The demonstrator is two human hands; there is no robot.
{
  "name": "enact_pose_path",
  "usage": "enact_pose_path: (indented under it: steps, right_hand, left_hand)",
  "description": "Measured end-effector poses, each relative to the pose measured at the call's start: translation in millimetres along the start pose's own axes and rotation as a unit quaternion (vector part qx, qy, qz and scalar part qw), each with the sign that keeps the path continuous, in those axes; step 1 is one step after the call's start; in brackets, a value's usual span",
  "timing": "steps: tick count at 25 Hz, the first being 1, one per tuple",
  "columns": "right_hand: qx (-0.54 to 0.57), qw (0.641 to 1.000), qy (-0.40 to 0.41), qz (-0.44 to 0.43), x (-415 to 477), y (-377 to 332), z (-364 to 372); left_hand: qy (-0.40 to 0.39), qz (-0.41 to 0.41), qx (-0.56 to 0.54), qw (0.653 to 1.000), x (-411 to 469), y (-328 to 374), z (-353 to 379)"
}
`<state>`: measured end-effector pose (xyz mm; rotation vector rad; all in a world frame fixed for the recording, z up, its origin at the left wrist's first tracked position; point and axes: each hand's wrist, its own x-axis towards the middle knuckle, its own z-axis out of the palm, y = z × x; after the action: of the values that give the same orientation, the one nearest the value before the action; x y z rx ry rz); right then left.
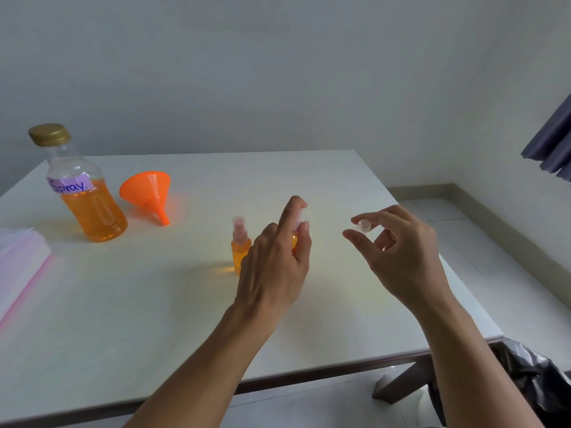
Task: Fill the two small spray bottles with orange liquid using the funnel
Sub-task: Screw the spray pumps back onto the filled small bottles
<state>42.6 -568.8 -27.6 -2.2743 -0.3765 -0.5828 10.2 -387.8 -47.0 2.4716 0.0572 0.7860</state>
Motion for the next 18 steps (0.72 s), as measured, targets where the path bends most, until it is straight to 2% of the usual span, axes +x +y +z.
enact_pose_path:
  steps: [6,10,14,18]
  right_hand:
    - [0.006,1.000,0.002,0.006,-1.1,3.9,-3.5]
    - [0.108,0.992,0.010,0.062,0.0,-2.6,-3.3]
    - [0.238,0.967,-0.040,0.084,0.9,-22.1,2.6]
    - [0.230,0.967,-0.079,0.072,-0.8,-35.6,12.4]
  left_hand:
    - [-0.031,0.001,0.018,0.999,-6.5,-4.7,2.5]
    - [-0.095,-0.016,-0.068,0.993,-9.8,-1.9,-7.0]
    - [-0.209,-0.040,-0.110,0.971,-23.5,-12.0,-27.8]
    - [-0.239,-0.021,-0.135,0.961,-34.9,-27.7,-44.9]
